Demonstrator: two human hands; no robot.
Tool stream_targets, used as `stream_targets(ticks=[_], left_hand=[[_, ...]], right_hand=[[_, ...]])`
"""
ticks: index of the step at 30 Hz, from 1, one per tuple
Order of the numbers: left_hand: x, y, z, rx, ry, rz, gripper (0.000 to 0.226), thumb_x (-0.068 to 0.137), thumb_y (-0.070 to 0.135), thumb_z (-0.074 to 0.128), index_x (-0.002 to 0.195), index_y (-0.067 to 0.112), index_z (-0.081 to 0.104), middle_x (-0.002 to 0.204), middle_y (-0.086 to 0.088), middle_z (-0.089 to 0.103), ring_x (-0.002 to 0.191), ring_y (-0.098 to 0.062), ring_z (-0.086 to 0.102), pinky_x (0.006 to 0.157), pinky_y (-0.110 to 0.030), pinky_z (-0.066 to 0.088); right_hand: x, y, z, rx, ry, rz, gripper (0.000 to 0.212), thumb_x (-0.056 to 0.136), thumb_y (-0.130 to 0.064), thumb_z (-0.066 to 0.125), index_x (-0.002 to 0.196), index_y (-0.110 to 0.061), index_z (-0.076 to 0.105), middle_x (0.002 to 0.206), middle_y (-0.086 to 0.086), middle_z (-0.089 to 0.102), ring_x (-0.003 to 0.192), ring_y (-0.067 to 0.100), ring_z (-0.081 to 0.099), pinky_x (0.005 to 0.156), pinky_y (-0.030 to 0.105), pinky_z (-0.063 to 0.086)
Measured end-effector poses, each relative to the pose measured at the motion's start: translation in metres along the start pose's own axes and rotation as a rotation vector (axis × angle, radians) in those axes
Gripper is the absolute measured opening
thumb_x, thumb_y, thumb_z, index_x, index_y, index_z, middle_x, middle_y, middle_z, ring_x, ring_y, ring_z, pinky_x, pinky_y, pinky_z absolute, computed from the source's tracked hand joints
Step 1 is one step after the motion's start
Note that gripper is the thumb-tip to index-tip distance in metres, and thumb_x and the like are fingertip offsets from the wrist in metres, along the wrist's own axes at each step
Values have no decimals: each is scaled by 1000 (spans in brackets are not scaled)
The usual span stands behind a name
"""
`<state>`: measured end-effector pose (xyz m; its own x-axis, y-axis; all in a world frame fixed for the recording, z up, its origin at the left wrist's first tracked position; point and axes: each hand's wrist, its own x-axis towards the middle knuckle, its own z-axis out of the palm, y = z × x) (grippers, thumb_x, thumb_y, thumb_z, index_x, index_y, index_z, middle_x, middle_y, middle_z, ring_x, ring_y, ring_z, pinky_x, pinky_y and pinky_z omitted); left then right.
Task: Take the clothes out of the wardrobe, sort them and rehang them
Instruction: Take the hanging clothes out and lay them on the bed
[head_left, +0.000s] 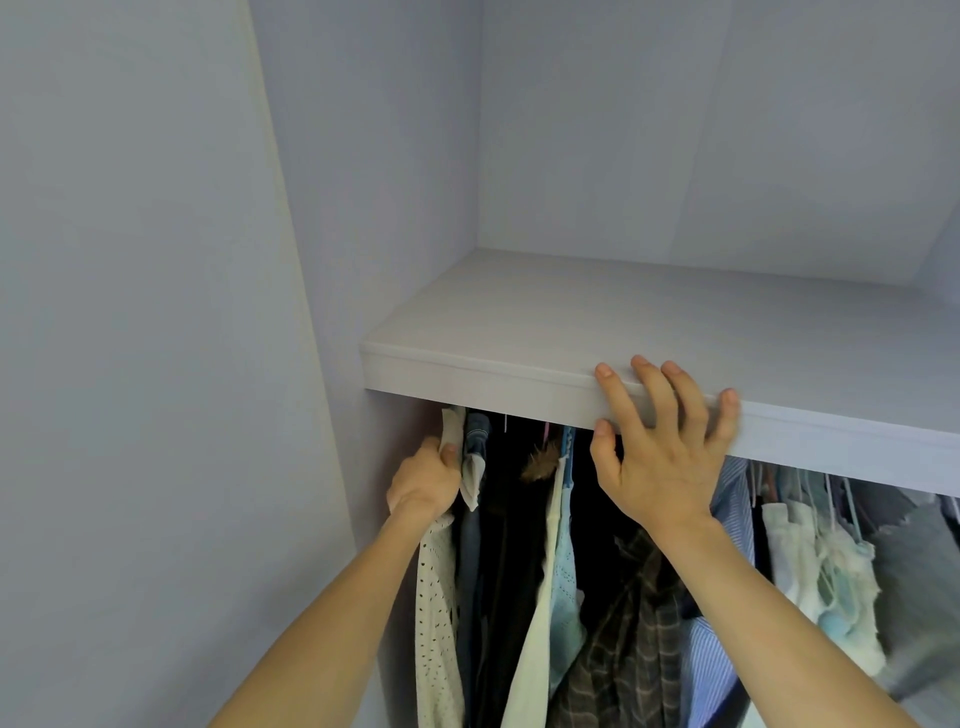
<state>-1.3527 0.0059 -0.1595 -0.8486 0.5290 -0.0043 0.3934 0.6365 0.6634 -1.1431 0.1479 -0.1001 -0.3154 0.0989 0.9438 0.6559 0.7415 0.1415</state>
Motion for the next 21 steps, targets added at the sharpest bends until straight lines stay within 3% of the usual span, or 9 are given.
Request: stream_targets(ticks=[4,10,14,21], left_hand=[[-2,-2,0,-51,68,37,28,104,34,33,103,13,52,97,-12,65,92,-34,61,84,-44,53],[-2,-3,-4,-39,156,75,30,105,33,35,116,12,55,98,-14,67,95,-37,63,76,-37,49],[-4,0,-6,-114,201,74,34,105,35,34,124,14,54,101,-15,69,95,-37,63,79,-38,50],[-37,-21,4,-200,235,126,26,104,39,37,115,26,56,80,1,66,81,-26,64,78,-43,54]], right_hand=[[1,0,-1,-3,2,4,54,92,-39,49,146,-34,46,144,2,48,135,26,39,117,58,13],[0,-2,-3,-3,5,4,55,90,-36,54,145,-34,49,143,3,50,133,26,41,118,57,15],[1,-2,-3,-4,24,13,55,89,-35,56,144,-34,49,141,4,56,132,26,43,117,57,17],[1,-5,-8,27,-86,53,63,91,-35,53,151,-37,33,154,4,40,145,26,28,119,58,6]])
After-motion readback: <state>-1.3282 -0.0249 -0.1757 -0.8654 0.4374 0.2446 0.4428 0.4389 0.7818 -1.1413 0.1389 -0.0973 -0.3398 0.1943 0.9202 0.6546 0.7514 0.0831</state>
